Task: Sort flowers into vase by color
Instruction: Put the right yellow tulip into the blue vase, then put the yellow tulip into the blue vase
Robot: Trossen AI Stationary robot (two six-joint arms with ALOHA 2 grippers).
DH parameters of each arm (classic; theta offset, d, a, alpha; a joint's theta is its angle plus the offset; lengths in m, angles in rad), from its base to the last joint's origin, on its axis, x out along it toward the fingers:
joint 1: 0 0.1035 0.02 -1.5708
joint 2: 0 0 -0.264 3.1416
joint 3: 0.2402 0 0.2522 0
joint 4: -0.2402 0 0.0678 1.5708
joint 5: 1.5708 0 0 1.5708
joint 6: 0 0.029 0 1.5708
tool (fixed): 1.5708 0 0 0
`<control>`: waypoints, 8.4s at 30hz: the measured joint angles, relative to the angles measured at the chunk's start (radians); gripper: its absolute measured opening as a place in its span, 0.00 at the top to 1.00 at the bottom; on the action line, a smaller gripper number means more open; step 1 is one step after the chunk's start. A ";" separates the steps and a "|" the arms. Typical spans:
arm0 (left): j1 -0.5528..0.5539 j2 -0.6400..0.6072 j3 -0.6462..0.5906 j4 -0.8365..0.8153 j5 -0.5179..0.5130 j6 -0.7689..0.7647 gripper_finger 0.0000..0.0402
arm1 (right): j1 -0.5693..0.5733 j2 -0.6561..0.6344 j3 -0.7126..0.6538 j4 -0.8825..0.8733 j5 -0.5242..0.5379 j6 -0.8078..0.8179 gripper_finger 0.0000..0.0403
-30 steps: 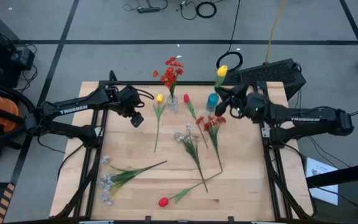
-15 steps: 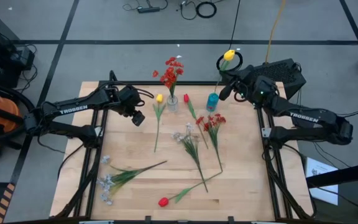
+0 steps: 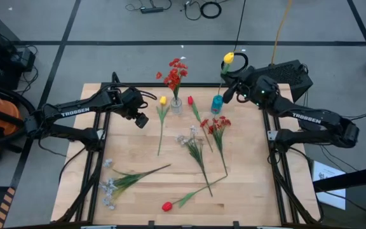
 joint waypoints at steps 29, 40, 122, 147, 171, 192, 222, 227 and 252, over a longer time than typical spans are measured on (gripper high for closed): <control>0.000 0.000 0.000 0.000 -0.003 0.000 0.40 | 0.010 0.002 -0.231 0.011 0.001 0.137 0.74; -0.005 0.000 0.000 0.000 -0.009 -0.175 0.40 | 0.023 -0.127 -0.101 -0.430 0.006 0.089 0.51; -0.288 0.748 0.274 0.080 -0.226 -0.726 0.98 | 0.127 -0.252 0.114 -1.385 0.037 0.539 0.89; -0.631 0.119 0.266 0.114 -0.576 -0.606 0.99 | 0.129 -0.252 0.114 -1.282 -0.108 0.582 0.89; -0.491 0.188 0.268 0.835 -0.349 -0.042 0.99 | 0.391 -0.012 0.113 -0.181 -0.235 0.500 0.89; -0.481 0.220 0.268 0.863 -0.161 -0.043 0.99 | 0.456 0.226 0.113 0.185 -0.250 0.468 0.67; -0.480 0.239 0.268 0.903 -0.134 -0.051 0.99 | 0.461 0.257 0.113 0.223 -0.251 0.428 0.80; -0.480 0.248 0.268 0.906 -0.134 -0.053 0.99 | 0.461 0.258 0.113 0.236 -0.251 0.408 0.80; -0.480 0.276 0.269 0.903 -0.128 -0.077 0.91 | 0.461 0.257 0.114 0.208 -0.254 0.380 0.99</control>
